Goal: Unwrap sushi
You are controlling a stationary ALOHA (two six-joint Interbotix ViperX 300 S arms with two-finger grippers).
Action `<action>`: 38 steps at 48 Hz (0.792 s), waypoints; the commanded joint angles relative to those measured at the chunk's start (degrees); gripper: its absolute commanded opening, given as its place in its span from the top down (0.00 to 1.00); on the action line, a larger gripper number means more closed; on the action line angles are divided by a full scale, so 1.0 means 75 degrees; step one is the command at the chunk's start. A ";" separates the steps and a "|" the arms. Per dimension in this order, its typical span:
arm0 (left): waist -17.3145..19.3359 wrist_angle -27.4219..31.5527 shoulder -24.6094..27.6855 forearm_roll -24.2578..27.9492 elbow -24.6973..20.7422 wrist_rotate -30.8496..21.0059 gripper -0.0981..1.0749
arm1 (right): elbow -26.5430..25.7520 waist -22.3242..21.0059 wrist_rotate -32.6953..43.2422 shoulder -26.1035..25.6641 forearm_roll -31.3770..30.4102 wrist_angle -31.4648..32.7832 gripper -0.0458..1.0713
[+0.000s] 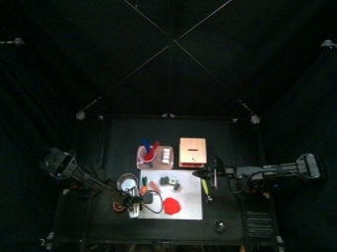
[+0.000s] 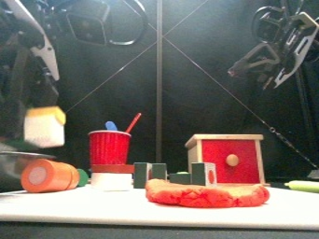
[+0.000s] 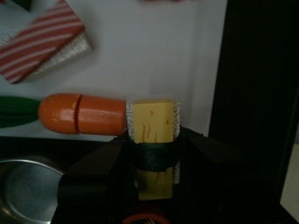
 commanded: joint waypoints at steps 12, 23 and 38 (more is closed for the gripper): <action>0.1008 -0.0070 -0.0609 0.2027 -0.0305 -0.0012 0.36 | -0.0609 -0.0023 0.1395 0.0141 0.1430 -0.0012 0.92; 0.1641 -0.0492 -0.0469 0.3000 -0.0551 -0.0023 0.36 | -0.0855 0.0023 0.2508 0.0445 0.1430 -0.0070 0.92; 0.2332 -0.1500 0.0293 0.3891 -0.1195 -0.0023 0.36 | -0.1172 0.0070 0.2918 0.1102 0.1406 -0.0188 0.91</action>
